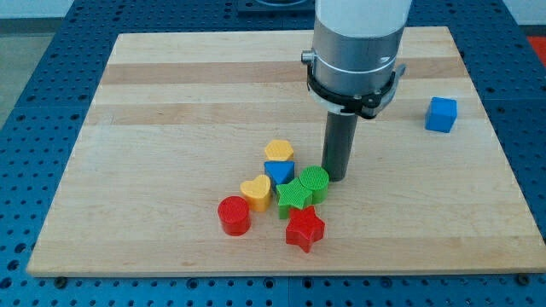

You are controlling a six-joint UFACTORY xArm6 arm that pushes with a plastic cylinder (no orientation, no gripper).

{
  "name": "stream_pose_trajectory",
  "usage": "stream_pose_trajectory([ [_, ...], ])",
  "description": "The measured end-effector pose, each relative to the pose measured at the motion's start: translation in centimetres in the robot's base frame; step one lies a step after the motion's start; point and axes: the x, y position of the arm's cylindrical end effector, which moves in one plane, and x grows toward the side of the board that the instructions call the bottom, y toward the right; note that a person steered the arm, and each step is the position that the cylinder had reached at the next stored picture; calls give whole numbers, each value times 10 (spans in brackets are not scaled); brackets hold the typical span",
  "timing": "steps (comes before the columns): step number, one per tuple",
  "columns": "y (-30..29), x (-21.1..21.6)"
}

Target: Move the yellow hexagon to the top left diagonal of the blue triangle

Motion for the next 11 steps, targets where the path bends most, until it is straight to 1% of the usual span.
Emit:
stream_pose_trajectory([
  [4, -15, -12],
  [7, -65, -15],
  [9, -90, -37],
  [11, -138, -43],
])
